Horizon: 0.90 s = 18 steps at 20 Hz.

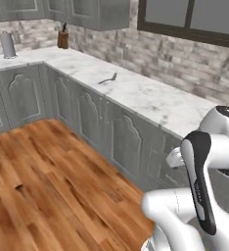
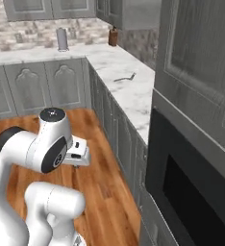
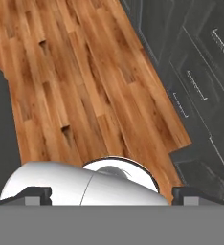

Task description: Take the fork and place it on the left side of the plate. Then take the spoon and place it on the right side of the plate. Make sure they're directly next to the plate.

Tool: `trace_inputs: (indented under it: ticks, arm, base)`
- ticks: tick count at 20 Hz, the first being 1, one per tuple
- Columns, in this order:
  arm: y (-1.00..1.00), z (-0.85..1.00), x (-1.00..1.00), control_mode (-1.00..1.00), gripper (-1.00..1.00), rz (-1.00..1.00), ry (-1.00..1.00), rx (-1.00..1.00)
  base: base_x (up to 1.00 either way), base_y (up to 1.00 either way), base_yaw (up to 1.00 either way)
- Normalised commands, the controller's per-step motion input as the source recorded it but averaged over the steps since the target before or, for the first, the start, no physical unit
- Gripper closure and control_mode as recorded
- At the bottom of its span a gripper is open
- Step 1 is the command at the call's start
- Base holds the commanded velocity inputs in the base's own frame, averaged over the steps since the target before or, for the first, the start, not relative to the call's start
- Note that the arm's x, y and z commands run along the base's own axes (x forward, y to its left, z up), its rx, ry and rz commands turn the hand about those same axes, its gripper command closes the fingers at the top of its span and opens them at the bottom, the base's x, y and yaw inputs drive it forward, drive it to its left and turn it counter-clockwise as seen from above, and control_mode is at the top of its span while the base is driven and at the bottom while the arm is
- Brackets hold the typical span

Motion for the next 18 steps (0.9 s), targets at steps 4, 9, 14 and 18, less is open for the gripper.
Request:
trace_inputs:
  ticks: [4,9,14,18]
  arm:
    - [0.0,0.0,0.0,1.0,-1.0,0.0,0.0,0.0]
    - [0.0,0.0,0.0,1.0,-1.0,0.0,0.0,0.0]
    - [0.0,0.0,0.0,1.0,-1.0,0.0,0.0,0.0]
    - [0.0,0.0,0.0,1.0,-1.0,0.0,0.0,0.0]
  base:
    - [0.95,0.2,-0.19]
    - [0.73,0.49,-0.33]
    - [0.67,0.65,-0.38]
    - [0.67,0.88,-0.4]
